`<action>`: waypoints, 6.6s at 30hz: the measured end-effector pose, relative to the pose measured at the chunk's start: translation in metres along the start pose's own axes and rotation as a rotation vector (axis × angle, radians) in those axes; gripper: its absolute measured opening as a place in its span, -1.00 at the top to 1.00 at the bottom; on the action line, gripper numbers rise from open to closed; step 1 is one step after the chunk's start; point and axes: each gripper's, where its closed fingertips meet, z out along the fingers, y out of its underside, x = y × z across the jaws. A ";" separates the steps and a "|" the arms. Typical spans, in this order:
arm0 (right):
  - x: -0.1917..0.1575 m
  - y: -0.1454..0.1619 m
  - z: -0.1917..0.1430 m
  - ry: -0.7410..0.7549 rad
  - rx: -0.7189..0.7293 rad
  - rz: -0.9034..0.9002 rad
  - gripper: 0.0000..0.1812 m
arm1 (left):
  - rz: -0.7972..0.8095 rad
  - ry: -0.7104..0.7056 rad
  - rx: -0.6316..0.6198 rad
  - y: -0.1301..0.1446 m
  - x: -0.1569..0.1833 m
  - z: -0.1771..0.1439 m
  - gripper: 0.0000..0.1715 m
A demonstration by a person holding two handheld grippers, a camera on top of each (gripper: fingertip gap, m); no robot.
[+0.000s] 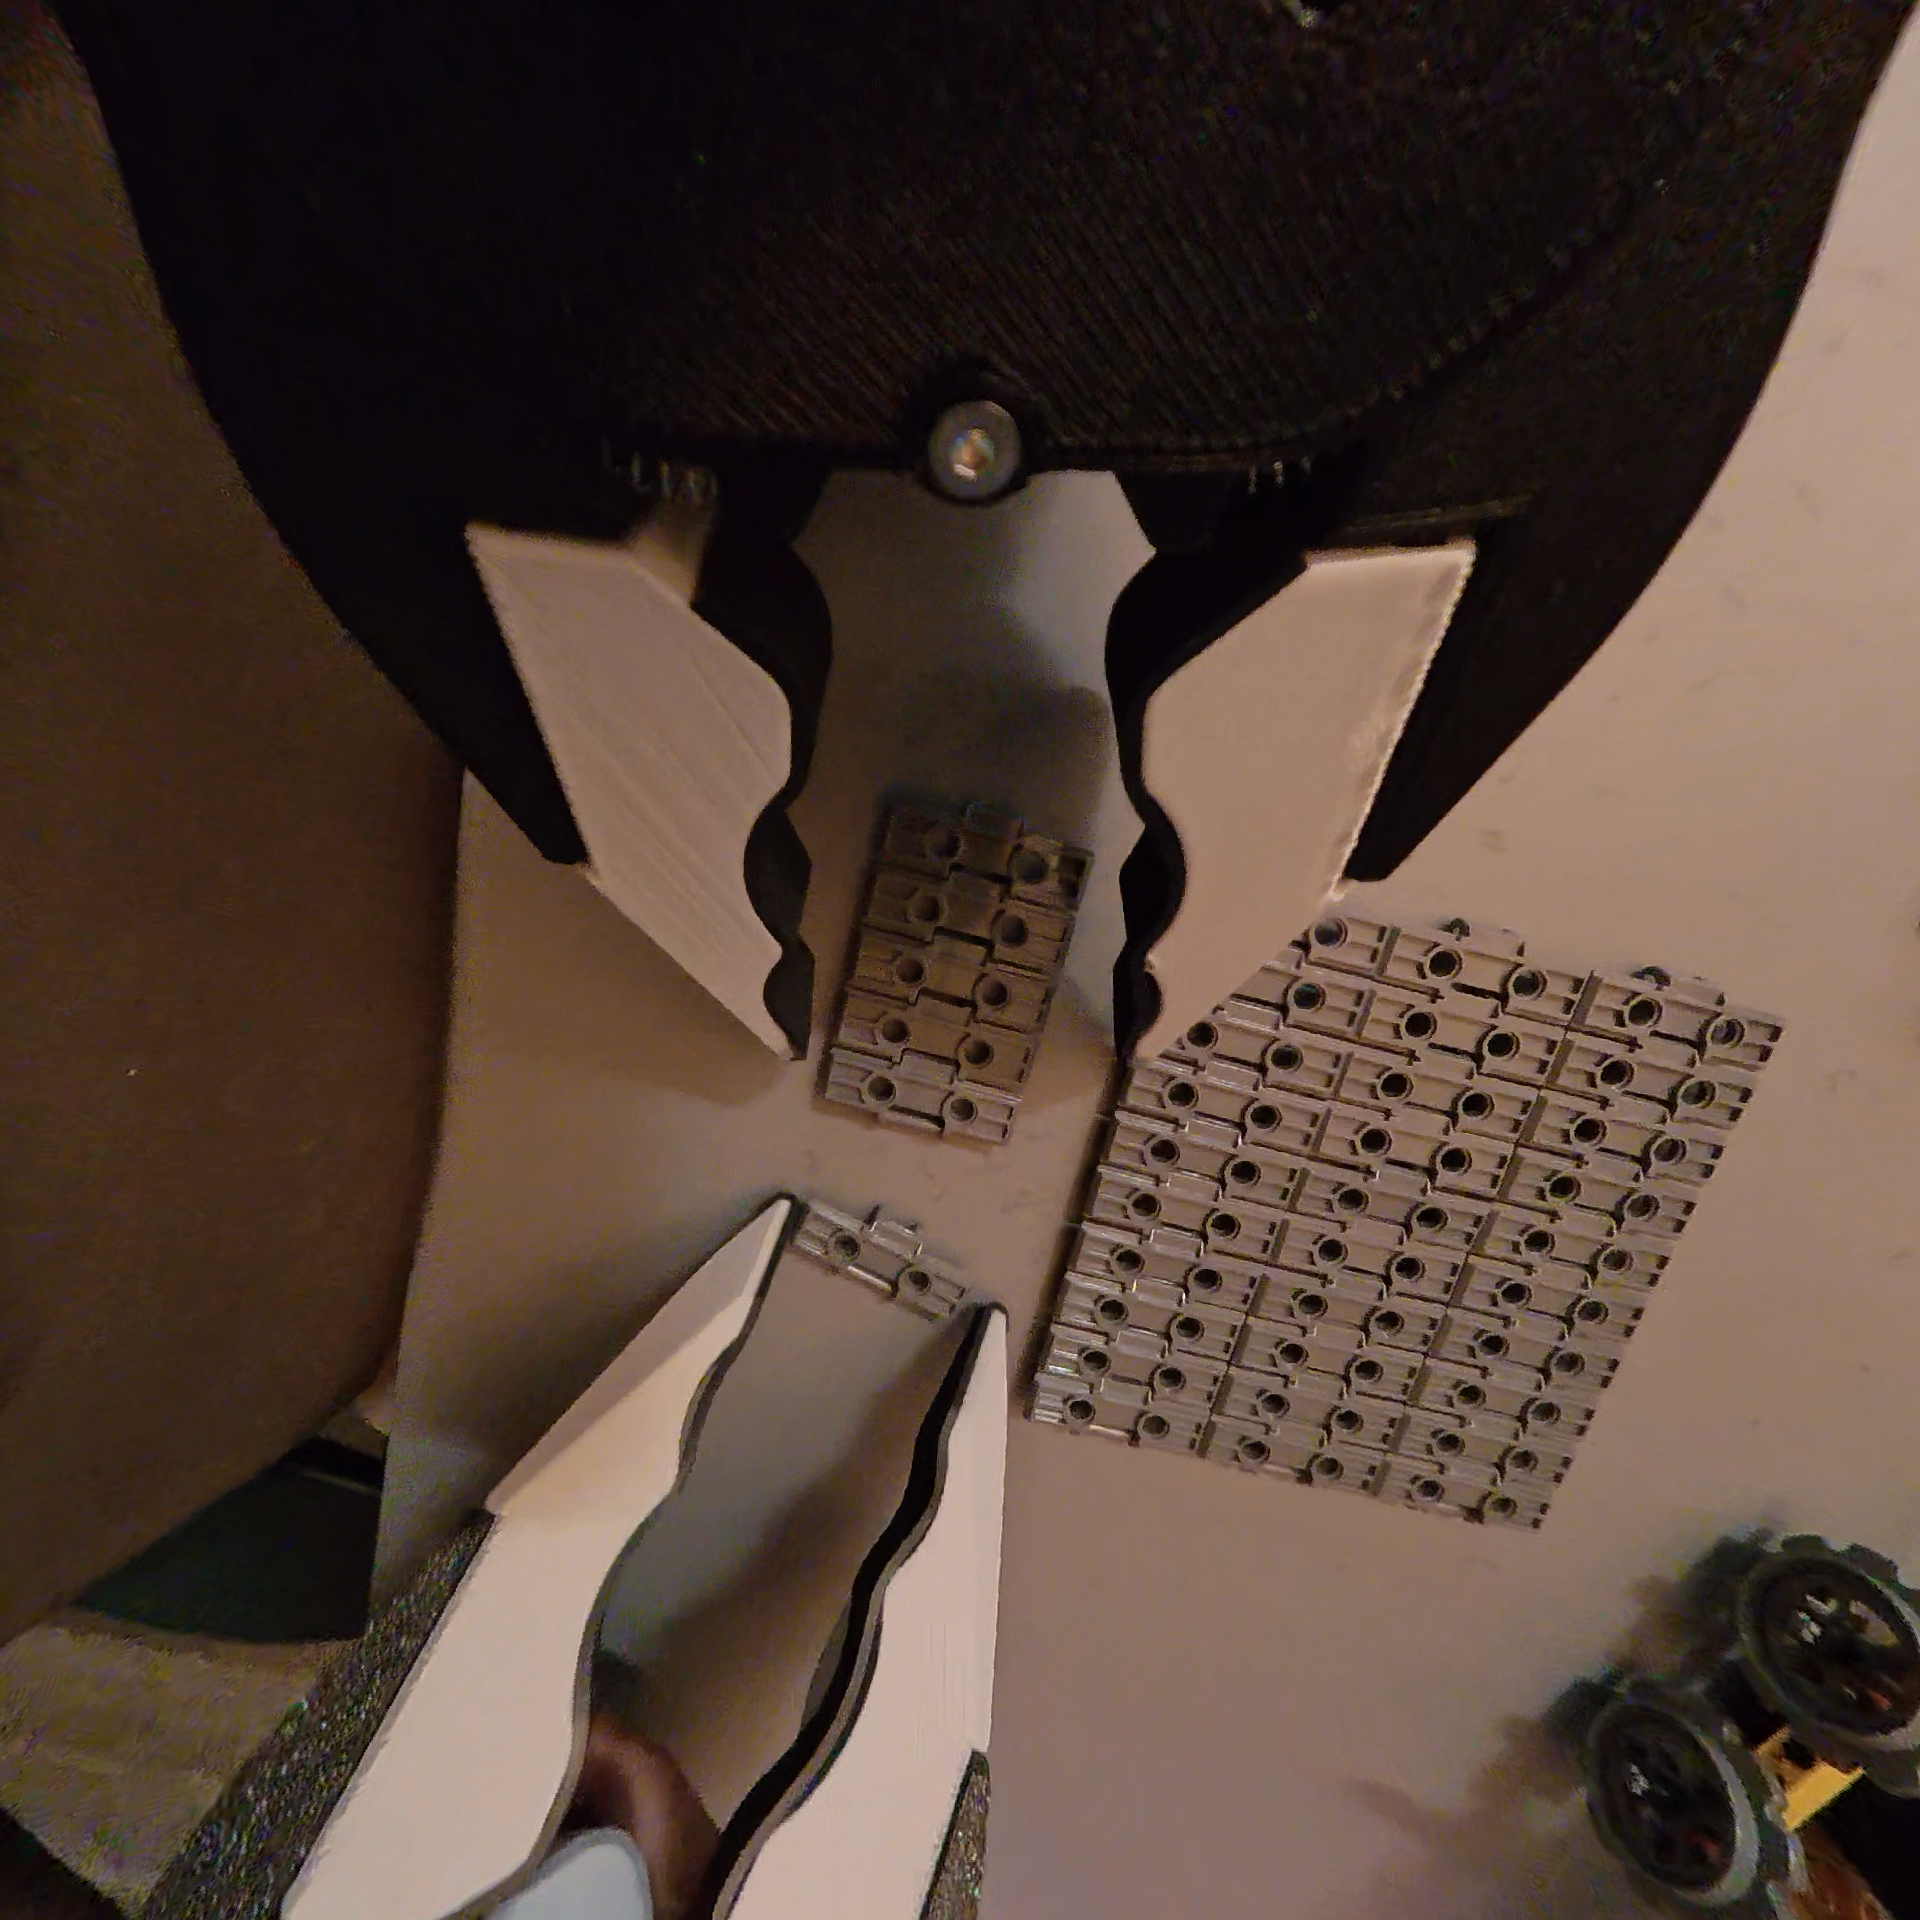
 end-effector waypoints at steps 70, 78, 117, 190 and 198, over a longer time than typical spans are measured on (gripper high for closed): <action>-0.013 -0.020 0.014 -0.156 -0.202 0.005 1.00 | 0.066 0.113 -0.001 -0.002 0.010 0.009 0.57; -0.013 -0.020 0.017 -0.157 -0.281 -0.015 1.00 | 0.089 0.084 -0.001 -0.002 0.009 0.009 0.57; 0.002 -0.022 -0.021 0.034 0.225 0.087 0.97 | -0.181 -0.514 -0.144 0.033 -0.200 -0.041 0.67; -0.012 -0.015 0.000 -0.409 0.046 0.765 0.67 | 0.107 0.053 0.050 -0.004 0.010 0.000 0.44; 0.000 -0.022 -0.010 -0.064 0.018 0.050 0.53 | 0.086 0.066 0.037 -0.003 0.009 0.002 0.44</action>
